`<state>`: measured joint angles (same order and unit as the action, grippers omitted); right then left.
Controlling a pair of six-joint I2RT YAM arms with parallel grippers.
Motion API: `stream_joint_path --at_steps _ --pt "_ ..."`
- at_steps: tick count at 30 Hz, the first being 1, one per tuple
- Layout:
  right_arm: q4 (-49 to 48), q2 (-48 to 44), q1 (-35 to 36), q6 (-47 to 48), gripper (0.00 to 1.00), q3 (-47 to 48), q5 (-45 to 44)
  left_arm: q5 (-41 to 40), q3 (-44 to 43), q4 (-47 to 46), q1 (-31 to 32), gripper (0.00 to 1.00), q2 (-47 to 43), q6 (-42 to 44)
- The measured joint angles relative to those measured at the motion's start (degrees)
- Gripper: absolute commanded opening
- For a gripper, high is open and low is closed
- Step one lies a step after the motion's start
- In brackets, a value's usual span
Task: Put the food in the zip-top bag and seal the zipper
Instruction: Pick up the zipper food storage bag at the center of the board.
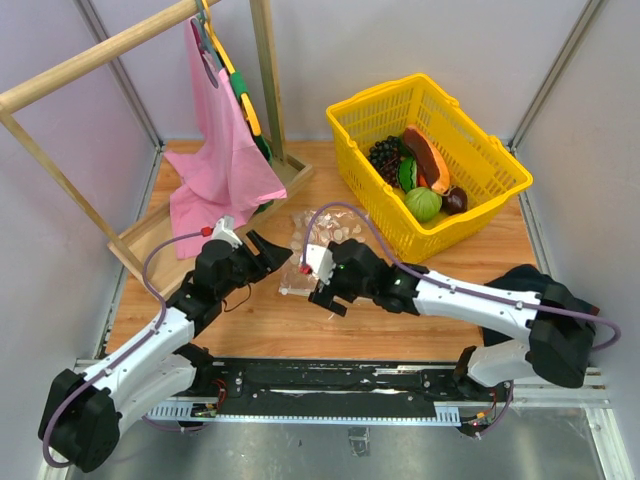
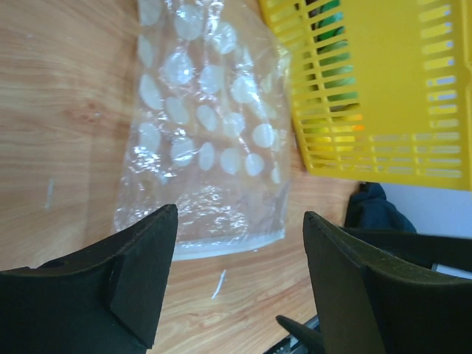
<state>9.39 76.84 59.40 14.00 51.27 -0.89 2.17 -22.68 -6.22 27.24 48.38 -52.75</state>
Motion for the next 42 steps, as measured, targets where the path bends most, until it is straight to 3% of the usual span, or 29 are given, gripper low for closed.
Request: stream_joint_path --at_steps 12,26,42 --pt "0.2 10.9 5.7 5.9 0.84 -0.1 -11.3 -0.2 3.8 3.6 -3.9 0.84 -3.1 0.5" --pt "-8.7 18.1 8.6 9.1 0.75 -3.2 -26.4 0.0 4.6 5.2 -4.3 0.93 -2.8 1.4" --pt "-13.7 20.1 8.9 10.5 0.51 -4.2 -35.7 0.8 4.6 5.1 -4.3 0.95 -0.5 1.8"
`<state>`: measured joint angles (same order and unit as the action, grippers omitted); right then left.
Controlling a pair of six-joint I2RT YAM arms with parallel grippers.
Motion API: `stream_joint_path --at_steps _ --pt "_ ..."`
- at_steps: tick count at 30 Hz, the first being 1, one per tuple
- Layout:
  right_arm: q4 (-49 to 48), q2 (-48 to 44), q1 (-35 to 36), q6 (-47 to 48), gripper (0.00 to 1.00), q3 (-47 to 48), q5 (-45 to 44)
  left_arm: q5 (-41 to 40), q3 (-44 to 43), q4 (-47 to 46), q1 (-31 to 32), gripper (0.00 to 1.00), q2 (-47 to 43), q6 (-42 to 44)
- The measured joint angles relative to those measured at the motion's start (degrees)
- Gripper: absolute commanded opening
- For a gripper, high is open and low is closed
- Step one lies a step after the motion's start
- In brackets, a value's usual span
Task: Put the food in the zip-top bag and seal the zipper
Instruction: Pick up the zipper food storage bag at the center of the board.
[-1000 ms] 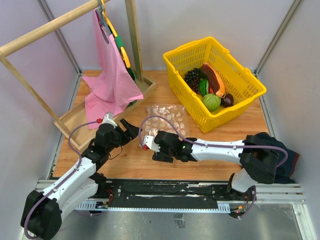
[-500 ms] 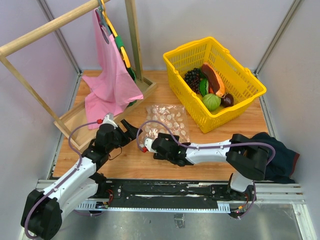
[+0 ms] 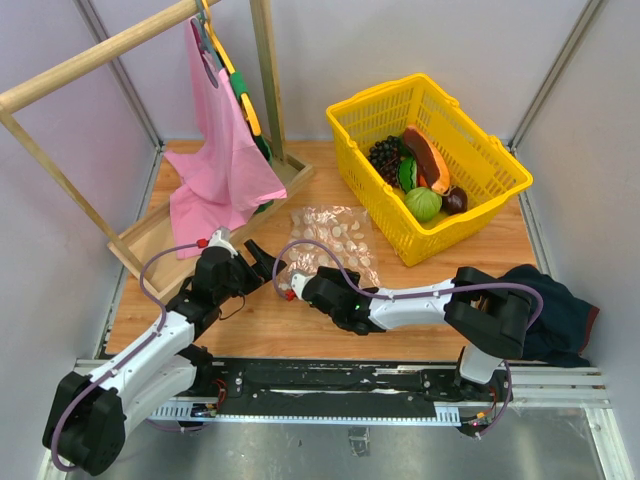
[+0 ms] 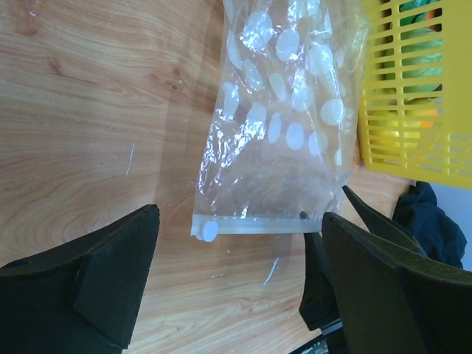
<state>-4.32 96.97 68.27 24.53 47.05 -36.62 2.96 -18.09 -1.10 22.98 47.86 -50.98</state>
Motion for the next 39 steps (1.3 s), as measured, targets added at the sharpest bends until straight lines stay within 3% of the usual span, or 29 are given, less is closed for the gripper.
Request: stream_joint_path --at_steps 8,16,25,35,39 --pt "-2.8 0.0 0.0 0.2 0.45 0.0 -4.5 1.0 0.0 -0.1 0.0 0.95 0.4 0.0" --pt "-4.4 0.5 -0.1 0.5 0.02 0.0 -5.4 2.1 0.0 0.1 0.0 0.95 -0.1 0.0" --pt "0.4 -0.7 -1.2 -3.8 0.01 3.2 -2.7 2.9 -2.0 1.7 0.0 0.95 -4.6 0.0" --pt "15.1 -7.3 -7.4 -15.8 0.01 14.8 6.1 4.5 -9.4 5.2 0.4 0.93 -5.9 0.8" --pt "21.3 -9.2 -9.6 -20.5 0.01 18.5 9.0 2.2 -13.5 6.5 3.8 0.91 -6.4 1.0"
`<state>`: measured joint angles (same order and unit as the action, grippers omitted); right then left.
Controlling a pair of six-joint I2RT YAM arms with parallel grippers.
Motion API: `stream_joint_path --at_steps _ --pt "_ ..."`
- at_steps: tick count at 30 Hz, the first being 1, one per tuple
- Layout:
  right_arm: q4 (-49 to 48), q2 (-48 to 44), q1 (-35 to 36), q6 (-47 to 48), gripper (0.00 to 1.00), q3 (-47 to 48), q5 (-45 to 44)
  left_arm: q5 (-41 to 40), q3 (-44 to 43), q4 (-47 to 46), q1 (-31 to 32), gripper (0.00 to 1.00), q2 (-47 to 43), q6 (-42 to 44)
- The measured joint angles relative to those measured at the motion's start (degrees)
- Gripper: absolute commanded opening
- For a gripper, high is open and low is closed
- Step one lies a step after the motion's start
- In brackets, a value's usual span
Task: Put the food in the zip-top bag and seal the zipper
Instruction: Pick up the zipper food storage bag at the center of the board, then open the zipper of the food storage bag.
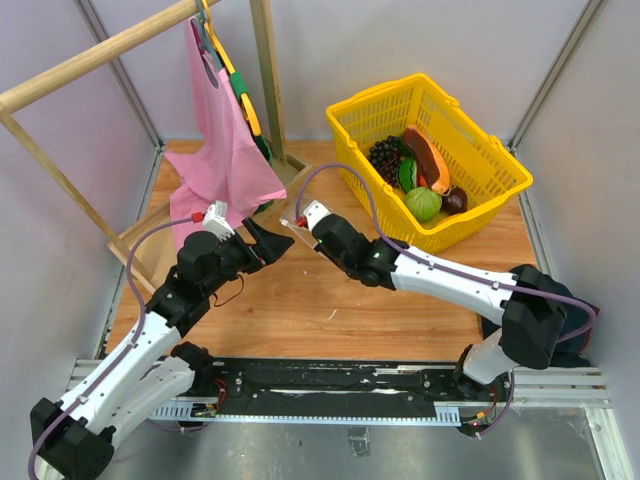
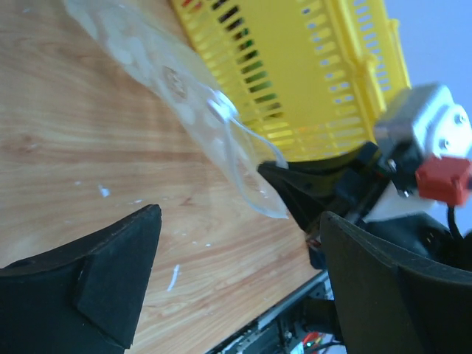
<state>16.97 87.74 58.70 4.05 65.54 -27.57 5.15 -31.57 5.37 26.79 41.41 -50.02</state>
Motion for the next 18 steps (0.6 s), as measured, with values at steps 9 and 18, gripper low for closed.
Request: stream_joint_path --at_steps 9,18 --pt "13.9 -0.7 -0.9 -11.7 0.01 12.0 3.6 -9.0 -5.9 -0.2 11.9 0.86 4.5 0.3" --pt "17.7 -6.6 -0.9 -20.7 0.01 12.7 5.1 -18.2 -9.6 0.2 20.1 0.79 9.6 1.6"
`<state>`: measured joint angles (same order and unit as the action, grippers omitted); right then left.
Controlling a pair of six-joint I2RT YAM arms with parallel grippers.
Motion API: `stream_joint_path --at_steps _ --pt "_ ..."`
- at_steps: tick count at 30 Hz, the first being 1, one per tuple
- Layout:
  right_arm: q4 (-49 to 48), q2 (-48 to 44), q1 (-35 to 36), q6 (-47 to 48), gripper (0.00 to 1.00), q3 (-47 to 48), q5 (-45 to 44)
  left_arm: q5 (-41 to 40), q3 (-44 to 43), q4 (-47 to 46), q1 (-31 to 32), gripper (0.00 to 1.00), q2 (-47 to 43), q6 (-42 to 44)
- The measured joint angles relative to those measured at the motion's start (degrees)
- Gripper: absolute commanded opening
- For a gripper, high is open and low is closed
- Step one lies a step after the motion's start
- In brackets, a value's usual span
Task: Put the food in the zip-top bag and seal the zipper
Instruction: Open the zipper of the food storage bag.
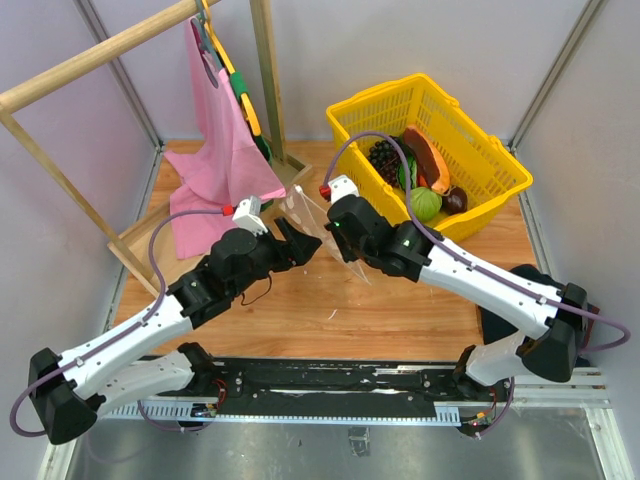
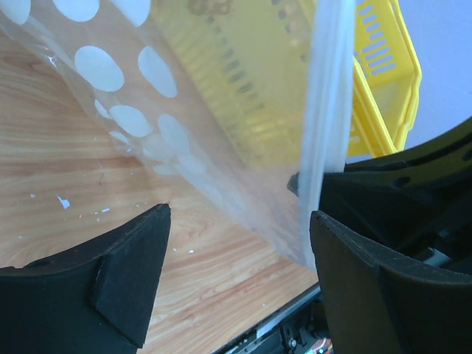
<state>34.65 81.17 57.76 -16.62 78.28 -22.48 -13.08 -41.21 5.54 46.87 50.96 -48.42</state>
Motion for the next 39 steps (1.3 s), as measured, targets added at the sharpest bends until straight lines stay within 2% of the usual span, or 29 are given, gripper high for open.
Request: stream_joint_path --at_steps 14,28,33,39 --pt "0.2 1.2 0.0 -10.2 0.01 0.0 1.6 -9.6 -4.8 0.2 7.1 0.76 6.7 1.9" --pt "-0.6 1.6 0.0 -11.6 0.01 -0.3 1.7 -14.7 -8.4 1.8 9.9 0.73 9.0 0.7" --pt "-1.6 1.4 0.0 -11.6 0.01 -1.4 1.4 -16.1 -8.7 4.3 9.9 0.64 11.5 0.2" --pt "-2.7 0.4 -0.2 -11.6 0.01 -2.3 1.1 -17.1 -10.3 8.9 9.9 0.6 13.9 -1.0"
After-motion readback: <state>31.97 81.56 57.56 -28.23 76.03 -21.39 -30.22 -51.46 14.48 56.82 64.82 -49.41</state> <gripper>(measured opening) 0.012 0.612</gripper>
